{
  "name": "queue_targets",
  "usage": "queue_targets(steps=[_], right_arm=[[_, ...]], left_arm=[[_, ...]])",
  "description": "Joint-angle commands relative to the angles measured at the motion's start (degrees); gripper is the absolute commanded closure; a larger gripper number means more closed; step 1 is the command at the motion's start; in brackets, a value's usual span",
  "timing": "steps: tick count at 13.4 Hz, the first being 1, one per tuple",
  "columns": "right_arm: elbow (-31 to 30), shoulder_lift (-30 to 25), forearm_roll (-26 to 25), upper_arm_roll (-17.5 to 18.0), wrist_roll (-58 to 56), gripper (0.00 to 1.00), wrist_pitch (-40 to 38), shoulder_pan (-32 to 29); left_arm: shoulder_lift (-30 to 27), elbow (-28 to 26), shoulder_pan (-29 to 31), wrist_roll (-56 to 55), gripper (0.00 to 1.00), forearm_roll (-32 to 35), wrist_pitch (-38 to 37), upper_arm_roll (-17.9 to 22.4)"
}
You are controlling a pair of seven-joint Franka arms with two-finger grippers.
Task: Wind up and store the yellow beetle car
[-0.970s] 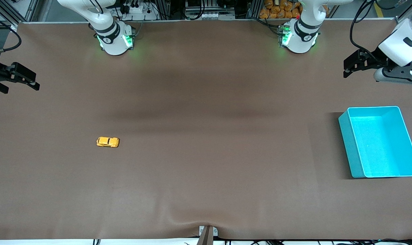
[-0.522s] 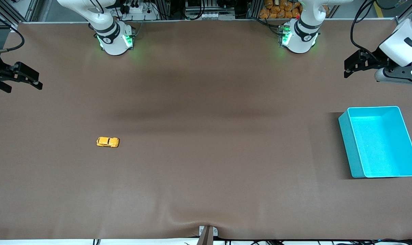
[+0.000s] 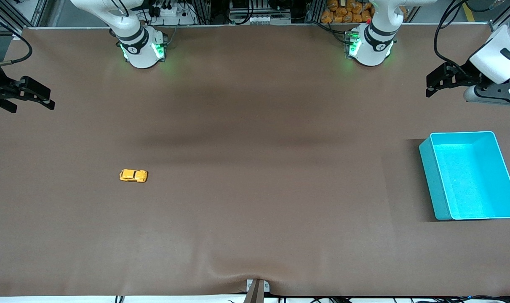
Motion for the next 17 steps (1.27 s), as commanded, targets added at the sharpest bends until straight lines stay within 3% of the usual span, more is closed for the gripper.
queue_targets(steps=[1,17], right_arm=[[-0.5,-0.9,0.1,-0.1,1.0,0.00,-0.4,0.2],[-0.8,-0.6,0.1,-0.2,0.3,0.00,-0.8,0.2]], left_arm=[[-0.1,0.0,0.4,-0.1,0.00,1.2,0.4,-0.4],[0.0,0.1,-0.1,-0.1,0.00,0.9,0.4,-0.5]])
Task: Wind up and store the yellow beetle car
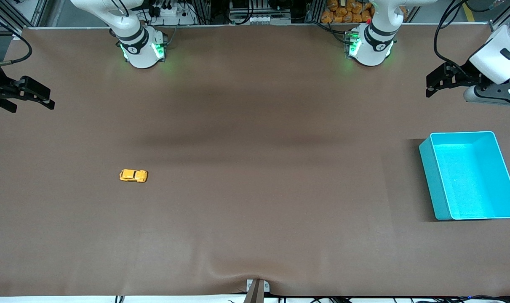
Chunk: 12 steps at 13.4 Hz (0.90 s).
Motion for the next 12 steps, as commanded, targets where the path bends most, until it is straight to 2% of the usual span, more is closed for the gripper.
queue_targets(steps=[1,9,12], right_arm=[[-0.9,-0.5,0.1,0.0,0.4,0.00,-0.8,0.2],[-1.1,0.2,0.3,0.0,-2.5,0.00,-1.0,2.0],[-1.8,4.2,0.2,0.0,-5.2,0.00,0.0,4.2]], left_arm=[[0.1,0.1,0.0,0.0,0.00,0.9,0.3,-0.4],[0.6,0.3,0.3,-0.1,0.00,0.9,0.3,-0.3],[0.5,0.4,0.3,-0.1,0.00,0.9,0.3,-0.3]])
